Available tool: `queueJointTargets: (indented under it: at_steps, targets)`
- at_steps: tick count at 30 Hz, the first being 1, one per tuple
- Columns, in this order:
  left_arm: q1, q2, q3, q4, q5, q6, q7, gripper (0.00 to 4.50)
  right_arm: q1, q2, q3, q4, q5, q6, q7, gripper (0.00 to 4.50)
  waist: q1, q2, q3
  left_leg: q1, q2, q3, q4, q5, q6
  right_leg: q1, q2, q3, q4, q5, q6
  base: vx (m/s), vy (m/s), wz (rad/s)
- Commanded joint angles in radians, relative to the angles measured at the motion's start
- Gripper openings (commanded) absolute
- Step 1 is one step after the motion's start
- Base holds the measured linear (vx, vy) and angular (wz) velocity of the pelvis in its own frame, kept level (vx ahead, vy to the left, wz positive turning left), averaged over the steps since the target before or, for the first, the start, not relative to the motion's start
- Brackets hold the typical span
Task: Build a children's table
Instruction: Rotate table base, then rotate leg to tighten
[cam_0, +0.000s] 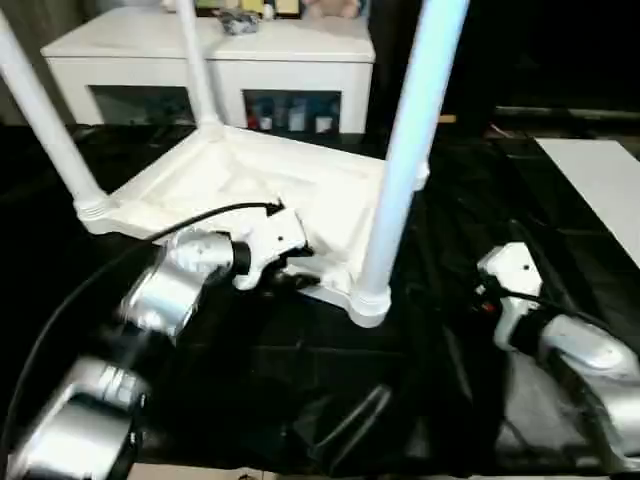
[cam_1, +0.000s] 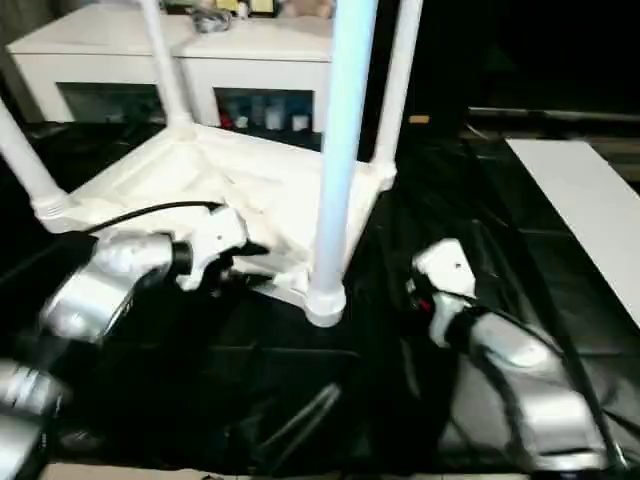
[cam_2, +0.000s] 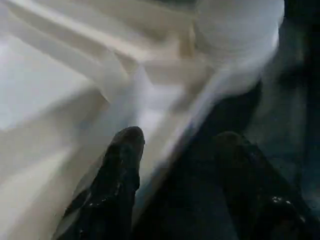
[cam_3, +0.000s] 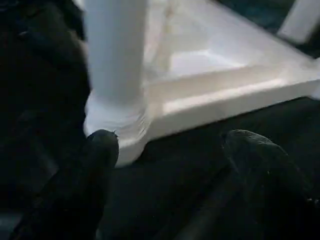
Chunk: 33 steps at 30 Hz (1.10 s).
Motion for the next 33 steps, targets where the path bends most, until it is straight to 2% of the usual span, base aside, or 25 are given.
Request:
queueJointTargets:
  at_steps: [1, 3, 4, 5, 6, 8, 9, 11, 13, 15, 17, 19, 20, 21, 22, 24, 26, 27, 28, 30, 31, 33]
  targets:
    - [-0.033, 0.006, -0.031, 0.057, 0.041, -0.033, -0.027, 2.91, 0.000, -0.014, -0.001, -0.015, 0.002, -0.014, 0.028, 3.76, 0.004, -0.008, -0.049, 0.007, 0.091, -0.049, -0.106, -0.308, 0.025, 0.029, -0.079, 0.029, -0.092, -0.580, -0.150, 0.000, 0.000, 0.00]
    - [-0.059, -0.003, -0.038, 0.109, 0.051, -0.048, -0.036, 3.07, 0.002, -0.022, -0.002, -0.016, 0.004, -0.016, 0.039, 3.76, 0.004, -0.007, -0.049, 0.005, 0.097, -0.050, -0.108, -0.307, 0.023, 0.033, -0.083, 0.029, -0.085, -0.533, -0.180, 0.000, 0.000, 0.00]
    - [-0.072, -0.009, -0.042, 0.137, 0.060, -0.067, -0.031, 3.07, 0.003, -0.024, -0.003, -0.019, 0.006, -0.015, 0.042, 3.76, 0.003, -0.008, -0.049, 0.006, 0.096, -0.048, -0.108, -0.306, 0.023, 0.031, -0.082, 0.029, -0.086, -0.526, -0.187, 0.000, 0.000, 0.00]
    - [-0.096, -0.019, -0.048, 0.186, 0.074, -0.099, -0.021, 3.07, 0.005, -0.031, -0.002, -0.022, 0.012, -0.014, 0.047, 3.76, 0.006, -0.008, -0.052, 0.013, 0.096, -0.044, -0.106, -0.308, 0.024, 0.027, -0.080, 0.030, -0.084, -0.495, -0.205, 0.000, 0.000, 0.00]
    - [-0.113, -0.029, -0.051, 0.223, 0.081, -0.125, -0.013, 3.07, 0.006, -0.036, 0.000, -0.025, 0.014, -0.014, 0.051, 3.76, 0.007, -0.013, -0.052, 0.013, 0.095, -0.040, -0.105, -0.306, 0.029, 0.029, -0.079, 0.031, -0.083, -0.469, -0.213, 0.000, 0.000, 0.00]
    - [-0.144, -0.052, -0.054, 0.292, 0.089, -0.181, 0.010, 3.07, 0.011, -0.045, 0.007, -0.031, 0.018, -0.015, 0.063, 3.76, 0.011, -0.012, -0.054, 0.007, 0.095, -0.039, -0.105, -0.270, 0.041, 0.038, -0.081, 0.031, -0.081, -0.437, -0.220, 0.000, 0.000, 0.00]
    - [-0.144, -0.052, -0.054, 0.292, 0.089, -0.181, 0.010, 3.07, 0.011, -0.045, 0.007, -0.031, 0.018, -0.015, 0.063, 3.76, 0.015, -0.012, -0.056, 0.005, 0.098, -0.039, -0.106, -0.242, 0.047, 0.042, -0.082, 0.032, -0.074, -0.390, -0.233, 0.000, 0.000, 0.00]
    - [-0.173, -0.069, -0.059, 0.349, 0.095, -0.230, 0.027, 3.07, 0.016, -0.050, 0.012, -0.037, 0.020, -0.014, 0.075, 3.76, 0.018, -0.009, -0.057, 0.004, 0.098, -0.035, -0.107, -0.247, 0.059, 0.041, -0.082, 0.030, -0.071, -0.342, -0.252, 0.000, 0.000, 0.00]
    - [-0.197, -0.076, -0.075, 0.385, 0.113, -0.249, 0.023, 3.07, 0.023, -0.056, 0.018, -0.044, 0.019, -0.015, 0.088, 3.76, 0.026, -0.010, -0.064, 0.010, 0.102, -0.031, -0.106, -0.207, 0.073, 0.043, -0.081, 0.030, -0.062, -0.236, -0.278, 0.027, 0.005, 0.03]
    - [-0.217, -0.082, -0.087, 0.427, 0.130, -0.268, 0.006, 3.07, 0.027, -0.057, 0.017, -0.048, 0.021, -0.014, 0.096, 3.76, 0.027, -0.013, -0.065, 0.006, 0.102, -0.026, -0.102, -0.175, 0.097, 0.047, -0.083, 0.029, -0.058, -0.194, -0.295, 0.056, 0.010, 0.06]
    - [-0.227, -0.086, -0.089, 0.448, 0.134, -0.271, 0.001, 3.07, 0.029, -0.058, 0.017, -0.051, 0.022, -0.014, 0.099, 3.76, 0.030, -0.012, -0.068, 0.009, 0.102, -0.021, -0.100, -0.150, 0.107, 0.046, -0.084, 0.028, -0.054, -0.166, -0.304, 0.061, 0.010, 0.05]
    - [-0.250, -0.099, -0.082, 0.494, 0.139, -0.282, -0.004, 2.83, 0.032, -0.063, 0.019, -0.055, 0.026, -0.014, 0.102, 3.76, 0.032, -0.010, -0.072, 0.006, 0.105, -0.020, -0.096, -0.080, 0.130, 0.052, -0.085, 0.022, -0.041, -0.069, -0.329, 0.059, 0.011, 0.03]
    - [-0.262, -0.108, -0.072, 0.518, 0.133, -0.283, -0.008, 2.83, 0.034, -0.065, 0.019, -0.059, 0.028, -0.013, 0.103, 3.76, 0.034, 0.004, -0.074, 0.010, 0.105, -0.019, -0.094, -0.065, 0.133, 0.050, -0.086, 0.021, -0.037, -0.042, -0.337, 0.000, 0.000, 0.00]
    - [-0.271, -0.113, -0.068, 0.537, 0.130, -0.278, -0.021, 2.71, 0.036, -0.066, 0.018, -0.061, 0.029, -0.012, 0.104, 3.76, 0.034, -0.002, -0.075, 0.010, 0.107, -0.017, -0.092, -0.047, 0.144, 0.051, -0.085, 0.019, -0.035, 0.004, -0.351, 0.000, 0.000, 0.00]
    - [-0.274, -0.114, -0.071, 0.542, 0.131, -0.273, -0.035, 2.61, 0.037, -0.066, 0.017, -0.063, 0.029, -0.011, 0.104, 3.76, 0.039, 0.002, -0.074, 0.011, 0.108, -0.016, -0.092, -0.043, 0.149, 0.052, -0.088, 0.018, -0.034, 0.025, -0.360, 0.000, 0.000, 0.00]
    - [-0.286, -0.112, -0.093, 0.564, 0.154, -0.257, -0.061, 2.50, 0.046, -0.066, 0.015, -0.070, 0.027, -0.011, 0.104, 3.76, 0.048, 0.004, -0.072, 0.011, 0.109, -0.015, -0.094, -0.059, 0.146, 0.055, -0.091, 0.018, -0.035, 0.011, -0.359, 0.000, 0.000, 0.00]
    - [-0.292, -0.110, -0.106, 0.571, 0.169, -0.248, -0.065, 2.36, 0.050, -0.066, 0.014, -0.073, 0.026, -0.012, 0.104, 3.76, 0.051, 0.004, -0.068, 0.015, 0.113, -0.014, -0.098, -0.101, 0.127, 0.053, -0.092, 0.017, -0.041, -0.037, -0.354, 0.000, 0.000, 0.00]
    - [-0.295, -0.113, -0.104, 0.574, 0.166, -0.245, -0.074, 2.31, 0.051, -0.065, 0.013, -0.073, 0.025, -0.012, 0.104, 3.76, 0.053, 0.004, -0.067, 0.017, 0.115, -0.012, -0.101, -0.135, 0.108, 0.053, -0.093, 0.016, -0.046, -0.081, -0.349, 0.000, 0.000, 0.00]
    - [-0.298, -0.117, -0.099, 0.577, 0.162, -0.247, -0.084, 2.31, 0.053, -0.064, 0.012, -0.074, 0.024, -0.013, 0.103, 3.76, 0.052, 0.001, -0.065, 0.016, 0.115, -0.010, -0.102, -0.151, 0.100, 0.053, -0.093, 0.016, -0.049, -0.104, -0.344, 0.000, 0.000, 0.00]
    - [-0.305, -0.122, -0.097, 0.581, 0.161, -0.254, -0.098, 2.02, 0.055, -0.062, 0.015, -0.071, 0.021, -0.016, 0.101, 3.76, 0.054, 0.001, -0.061, 0.016, 0.116, -0.010, -0.107, -0.189, 0.070, 0.052, -0.093, 0.015, -0.057, -0.194, -0.319, 0.000, 0.000, 0.00]
    - [-0.310, -0.126, -0.096, 0.591, 0.163, -0.257, -0.104, 1.98, 0.054, -0.062, 0.016, -0.069, 0.020, -0.017, 0.101, 3.76, 0.052, -0.002, -0.062, 0.012, 0.115, -0.012, -0.108, -0.190, 0.062, 0.055, -0.093, 0.015, -0.057, -0.207, -0.310, 0.000, 0.000, 0.00]
    - [-0.320, -0.130, -0.100, 0.607, 0.176, -0.263, -0.103, 1.90, 0.052, -0.062, 0.018, -0.066, 0.017, -0.018, 0.100, 3.76, 0.051, -0.001, -0.062, 0.012, 0.116, -0.013, -0.109, -0.188, 0.058, 0.054, -0.093, 0.014, -0.056, -0.202, -0.303, 0.000, 0.000, 0.00]
